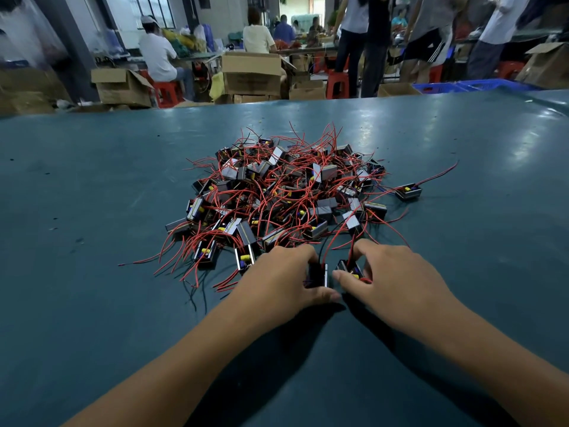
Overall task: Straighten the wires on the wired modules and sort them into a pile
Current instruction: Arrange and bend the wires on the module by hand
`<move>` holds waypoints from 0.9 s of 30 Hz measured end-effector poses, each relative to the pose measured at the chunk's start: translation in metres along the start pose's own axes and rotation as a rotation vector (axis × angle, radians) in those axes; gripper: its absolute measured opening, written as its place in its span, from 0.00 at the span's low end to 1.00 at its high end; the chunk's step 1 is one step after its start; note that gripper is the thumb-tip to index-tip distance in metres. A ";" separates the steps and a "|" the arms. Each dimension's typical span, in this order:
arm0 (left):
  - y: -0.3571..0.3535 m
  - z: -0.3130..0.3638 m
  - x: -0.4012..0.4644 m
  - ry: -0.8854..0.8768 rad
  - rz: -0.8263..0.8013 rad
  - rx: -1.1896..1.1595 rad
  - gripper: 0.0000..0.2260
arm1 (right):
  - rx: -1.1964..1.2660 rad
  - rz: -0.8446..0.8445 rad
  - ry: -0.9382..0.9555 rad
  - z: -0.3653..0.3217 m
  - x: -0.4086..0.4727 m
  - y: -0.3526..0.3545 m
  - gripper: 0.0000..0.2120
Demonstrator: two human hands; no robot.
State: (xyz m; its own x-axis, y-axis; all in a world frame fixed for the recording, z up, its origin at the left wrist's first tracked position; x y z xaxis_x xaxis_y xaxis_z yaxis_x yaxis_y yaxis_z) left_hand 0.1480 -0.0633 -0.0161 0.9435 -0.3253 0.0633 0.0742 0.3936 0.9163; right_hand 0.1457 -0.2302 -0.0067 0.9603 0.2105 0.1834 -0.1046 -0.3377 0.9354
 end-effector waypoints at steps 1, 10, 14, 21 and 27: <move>-0.003 0.001 -0.001 -0.008 -0.014 -0.059 0.24 | 0.001 0.003 0.003 -0.001 0.000 -0.001 0.18; -0.008 0.007 -0.007 0.000 -0.282 -0.554 0.37 | -0.055 0.022 0.032 0.002 0.003 -0.003 0.27; -0.011 0.008 -0.007 -0.062 -0.314 -0.524 0.35 | -0.073 -0.011 0.006 0.005 0.007 -0.004 0.28; -0.003 0.005 0.000 -0.030 0.084 -0.647 0.17 | -0.131 -0.127 0.035 0.004 0.006 -0.002 0.31; -0.014 0.005 0.014 0.184 0.122 -0.677 0.09 | -0.191 -0.219 0.044 -0.008 0.008 0.006 0.21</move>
State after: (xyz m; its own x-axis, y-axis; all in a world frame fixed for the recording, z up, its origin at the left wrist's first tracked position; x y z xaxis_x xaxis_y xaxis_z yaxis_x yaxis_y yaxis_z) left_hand 0.1589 -0.0779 -0.0258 0.9926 -0.1181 0.0272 0.0928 0.8851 0.4561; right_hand 0.1503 -0.2236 0.0028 0.9536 0.3004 -0.0198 0.0529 -0.1024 0.9933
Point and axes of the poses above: each hand's wrist, its own x-axis towards the middle knuckle, its own y-axis out of the back of the hand, z = x × y, the point moved 5 cm from there along x, towards the middle knuckle, and after that the axes turned 1 degree about -z, right-handed, at the moved point
